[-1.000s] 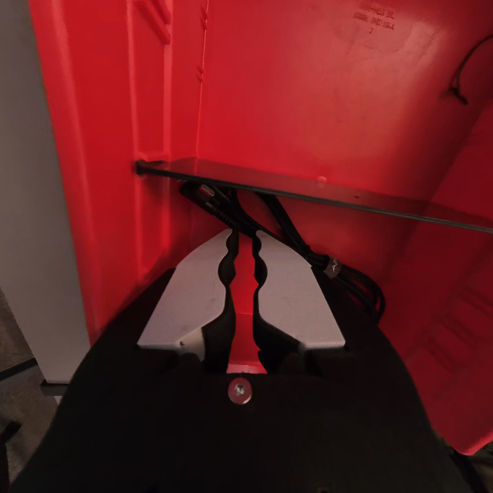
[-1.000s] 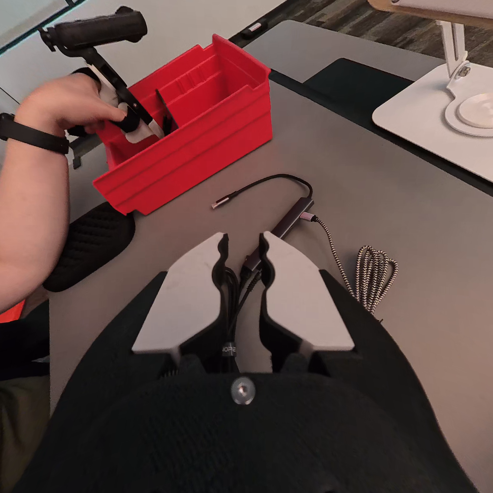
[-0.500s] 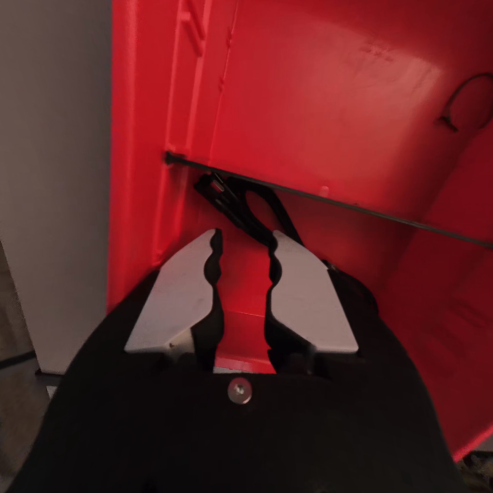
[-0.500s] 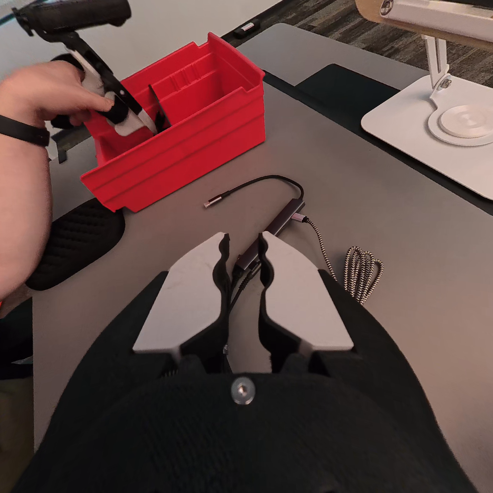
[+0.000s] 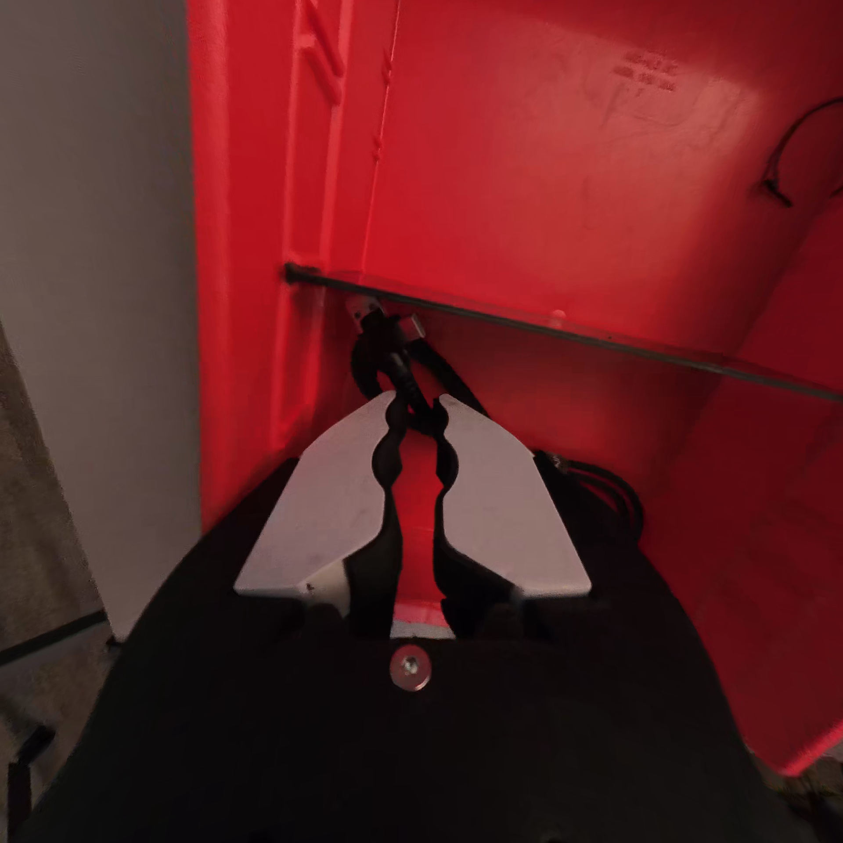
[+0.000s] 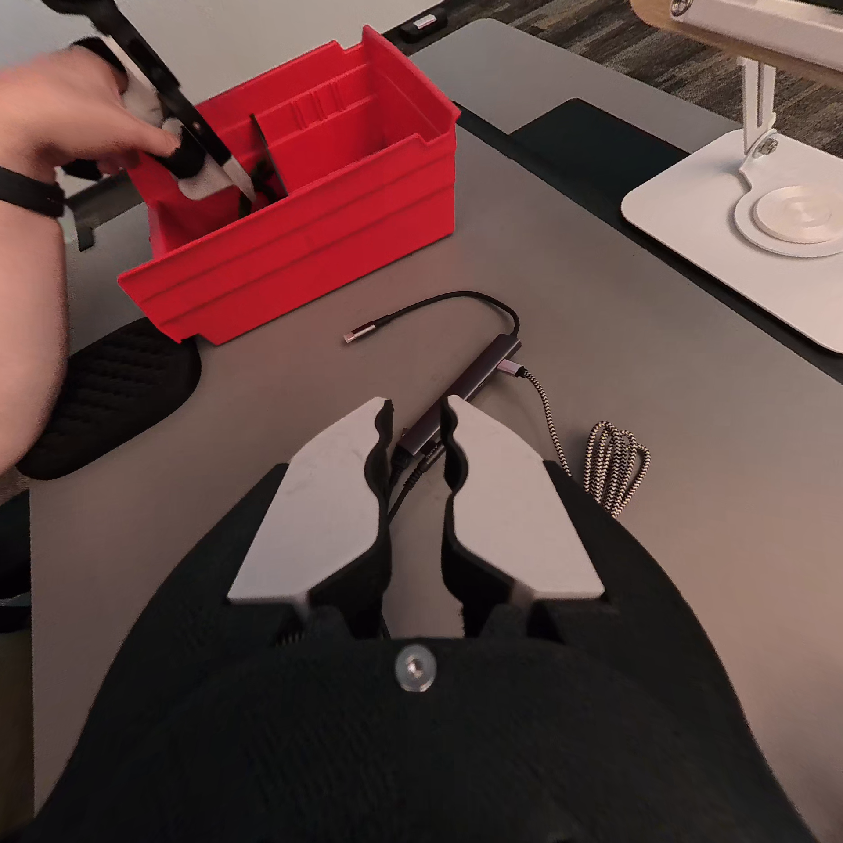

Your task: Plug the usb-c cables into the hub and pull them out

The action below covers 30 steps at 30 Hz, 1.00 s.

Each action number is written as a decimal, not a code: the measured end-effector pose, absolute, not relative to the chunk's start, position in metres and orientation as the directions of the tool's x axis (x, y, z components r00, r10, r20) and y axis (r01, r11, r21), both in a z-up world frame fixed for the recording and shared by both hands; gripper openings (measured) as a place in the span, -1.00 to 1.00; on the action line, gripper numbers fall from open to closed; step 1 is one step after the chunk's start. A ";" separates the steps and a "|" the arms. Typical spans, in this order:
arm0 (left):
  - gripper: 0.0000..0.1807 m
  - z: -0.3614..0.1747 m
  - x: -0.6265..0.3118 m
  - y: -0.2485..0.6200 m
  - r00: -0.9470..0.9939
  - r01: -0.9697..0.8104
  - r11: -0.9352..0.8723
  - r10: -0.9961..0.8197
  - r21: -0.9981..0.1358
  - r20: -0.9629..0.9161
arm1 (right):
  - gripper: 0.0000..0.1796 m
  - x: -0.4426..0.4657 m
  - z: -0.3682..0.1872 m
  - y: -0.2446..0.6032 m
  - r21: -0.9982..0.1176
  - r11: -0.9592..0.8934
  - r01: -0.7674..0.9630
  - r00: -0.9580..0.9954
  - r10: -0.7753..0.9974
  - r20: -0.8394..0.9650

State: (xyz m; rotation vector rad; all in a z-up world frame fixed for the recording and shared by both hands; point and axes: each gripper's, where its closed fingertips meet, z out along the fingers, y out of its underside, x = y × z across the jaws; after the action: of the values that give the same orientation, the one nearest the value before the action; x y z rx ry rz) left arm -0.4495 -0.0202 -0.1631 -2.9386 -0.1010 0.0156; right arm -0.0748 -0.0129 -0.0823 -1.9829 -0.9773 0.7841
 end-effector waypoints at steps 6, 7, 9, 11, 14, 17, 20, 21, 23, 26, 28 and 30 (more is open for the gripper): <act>-0.93 -0.096 -0.434 -0.015 1.000 -0.020 -0.898 -0.014 -0.440 -0.018 | -0.78 -0.074 -0.082 -0.012 -0.844 -0.396 0.361 0.519 0.838 -0.171; -0.93 -0.081 -0.427 -0.014 0.999 -0.051 -0.871 -0.044 -0.489 -0.027 | -0.78 -0.073 -0.082 -0.011 -0.845 -0.394 0.362 0.520 0.838 -0.168; -0.93 -0.052 -0.404 -0.016 0.989 -0.132 -0.802 -0.144 -0.582 -0.025 | -0.78 -0.073 -0.081 -0.011 -0.849 -0.386 0.360 0.520 0.839 -0.161; -0.93 -0.024 -0.377 -0.023 0.967 -0.210 -0.720 -0.253 -0.661 -0.031 | -0.78 -0.073 -0.079 -0.010 -0.858 -0.368 0.358 0.515 0.845 -0.147; -0.93 0.018 -0.341 -0.039 0.927 -0.301 -0.577 -0.365 -0.760 -0.089 | -0.78 -0.076 -0.070 -0.012 -0.882 -0.316 0.349 0.495 0.862 -0.113; -0.93 0.055 -0.302 -0.064 0.855 -0.386 -0.398 -0.492 -0.832 -0.162 | -0.78 -0.079 -0.058 -0.017 -0.910 -0.242 0.336 0.465 0.883 -0.063; -0.93 0.082 -0.253 -0.097 0.714 -0.418 -0.195 -0.675 -0.887 -0.187 | -0.78 -0.084 -0.041 -0.025 -0.943 -0.172 0.284 0.416 0.909 -0.041; -0.93 0.087 -0.235 -0.110 0.641 -0.411 -0.144 -0.748 -0.900 -0.173 | -0.78 -0.087 -0.032 -0.031 -0.957 -0.150 0.246 0.380 0.924 -0.047; -0.93 0.089 -0.201 -0.133 0.467 -0.395 -0.076 -0.875 -0.915 -0.129 | -0.78 -0.092 -0.009 -0.047 -0.983 -0.118 0.137 0.287 0.955 -0.074; -0.93 0.085 -0.159 -0.158 0.208 -0.356 -0.045 -0.978 -0.933 -0.032 | -0.77 -0.092 0.033 -0.079 -0.995 -0.075 -0.058 0.113 0.990 -0.082; -0.93 0.080 -0.135 -0.173 0.046 -0.333 -0.098 -0.995 -0.938 0.088 | -0.78 -0.088 0.056 -0.099 -0.983 -0.078 -0.167 0.008 0.997 -0.080; -0.93 0.075 -0.118 -0.183 -0.070 -0.332 -0.119 -0.986 -0.936 0.150 | -0.78 -0.085 0.074 -0.114 -0.961 -0.107 -0.254 -0.070 0.993 -0.092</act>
State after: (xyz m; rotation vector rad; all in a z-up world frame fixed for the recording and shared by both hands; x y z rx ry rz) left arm -0.1181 -0.1829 0.0751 -1.5142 1.4591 -1.2070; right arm -0.0853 -0.1142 0.0736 -1.0565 -1.0058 1.4365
